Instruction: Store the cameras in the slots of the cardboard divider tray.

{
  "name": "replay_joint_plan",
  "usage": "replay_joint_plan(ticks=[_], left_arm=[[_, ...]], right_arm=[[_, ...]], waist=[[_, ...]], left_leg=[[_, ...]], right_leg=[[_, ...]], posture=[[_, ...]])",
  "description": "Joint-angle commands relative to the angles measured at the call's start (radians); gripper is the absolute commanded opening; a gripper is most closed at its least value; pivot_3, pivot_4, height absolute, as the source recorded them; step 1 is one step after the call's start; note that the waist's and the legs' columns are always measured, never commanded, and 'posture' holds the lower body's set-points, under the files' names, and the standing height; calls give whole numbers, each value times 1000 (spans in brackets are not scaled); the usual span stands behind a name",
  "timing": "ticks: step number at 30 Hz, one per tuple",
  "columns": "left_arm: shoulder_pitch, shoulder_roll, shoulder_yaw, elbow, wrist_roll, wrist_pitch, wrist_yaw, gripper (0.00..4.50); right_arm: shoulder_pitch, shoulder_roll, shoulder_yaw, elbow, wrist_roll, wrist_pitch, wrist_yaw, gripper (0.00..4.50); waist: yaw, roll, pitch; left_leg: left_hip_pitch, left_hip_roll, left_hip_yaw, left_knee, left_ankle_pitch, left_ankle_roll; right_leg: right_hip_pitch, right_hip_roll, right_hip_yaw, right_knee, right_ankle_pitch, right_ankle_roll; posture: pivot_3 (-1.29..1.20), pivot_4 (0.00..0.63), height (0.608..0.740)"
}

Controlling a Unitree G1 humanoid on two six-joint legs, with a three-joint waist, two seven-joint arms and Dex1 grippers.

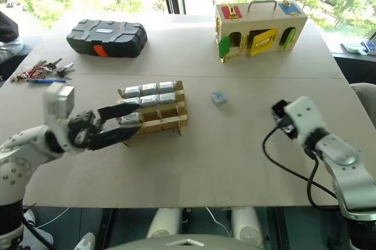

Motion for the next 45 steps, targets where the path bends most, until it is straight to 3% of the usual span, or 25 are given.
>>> replay_joint_plan(ticks=[1, 4, 9, 18, 21, 24, 27, 28, 29, 30, 33, 36, 41, 45], left_arm=[[-106, 14, -48, 2, -253, 189, 238, 4500], [-202, -55, -129, 28, -372, 228, 434, 4500], [-286, -169, -231, 63, -436, 233, 613, 4500], [-325, -232, -259, 100, -455, 234, 657, 4500], [-325, -240, -259, 105, -450, 232, 652, 3745], [-323, -243, -257, 104, -458, 234, 643, 2412], [-322, -239, -258, 106, -448, 236, 630, 1039], [-324, -235, -259, 106, -438, 237, 621, 723], [-326, -232, -257, 107, -428, 236, 613, 743], [-330, -224, -251, 110, -415, 234, 599, 743], [-353, -160, -230, 128, -337, 230, 507, 743], [-383, -32, -250, 149, -169, 182, 326, 743], [-493, 180, -389, 256, 160, 31, -9, 743], [-623, 228, -528, 397, 368, -65, -227, 743]], right_arm=[[-99, -11, 133, -98, -78, -81, 58, 1949], [-201, -1, 239, -106, -121, -118, 113, 1949], [-341, 34, 322, -67, -142, -164, 186, 1949], [-443, 93, 331, -26, -118, -167, 254, 1949], [-455, 107, 328, -22, -107, -157, 269, 1949], [-453, 118, 324, -26, -80, -134, 286, 1949], [-455, 129, 317, -30, -61, -113, 293, 3370], [-454, 131, 314, -31, -59, -111, 291, 4067], [-452, 133, 311, -31, -59, -112, 287, 4317], [-449, 135, 307, -31, -66, -116, 276, 4500], [-416, 142, 262, -38, -29, -78, 256, 4500], [-355, 122, 164, -43, 94, -9, 292, 4500], [-302, 67, 13, -2, 323, 35, 418, 4500], [-310, 42, -19, 42, 420, 68, 474, 4500]], waist=[[2, 0, 0], [10, 0, 0], [11, -2, 0], [9, -2, 0], [10, -2, 0], [11, -2, 0], [10, -2, 0], [10, -2, 0], [10, -2, 0], [10, -2, 0], [10, -2, 0], [11, -2, 0], [11, -1, 1], [12, -1, 1]], left_leg=[[0, 0, -1, 0, 0, 0], [-1, 0, -2, 1, 0, 0], [-2, -2, -1, 2, 0, 0], [-1, -2, -2, 2, 0, 0], [-1, -2, -2, 2, 0, 0], [-1, -2, -2, 2, 0, 0], [-1, -2, -2, 2, 0, 0], [-1, -2, -2, 2, 0, 0], [-1, -2, -2, 2, 0, 0], [-1, -2, -2, 2, 0, 0], [-1, -2, -2, 2, 0, 0], [-2, -2, -2, 2, 0, 0], [-2, -2, -1, 1, 0, -1], [-2, -2, -1, 1, 0, -1]], right_leg=[[0, 1, 0, 0, 0, 0], [1, 1, -1, 0, 0, 0], [2, 0, 0, 0, 2, -2], [2, 0, -1, 0, 3, -4], [2, 0, -1, 0, 3, -4], [2, 0, -1, 0, 3, -4], [2, 0, -1, 0, 3, -4], [2, 0, -1, 0, 3, -4], [2, 0, -1, 0, 3, -4], [2, 0, -1, 0, 3, -4], [2, 0, -1, 0, 3, -4], [2, 0, -1, 0, 3, -4], [2, 0, -1, -2, 3, -5], [1, -1, -1, -2, 2, -4]], posture=[[0, 150, 740], [0, 150, 740], [0, 150, 740], [0, 150, 740], [0, 150, 740], [0, 150, 740], [0, 150, 740], [0, 150, 740], [0, 150, 740], [0, 150, 740], [0, 150, 740], [0, 150, 740], [0, 150, 740], [0, 150, 740]])
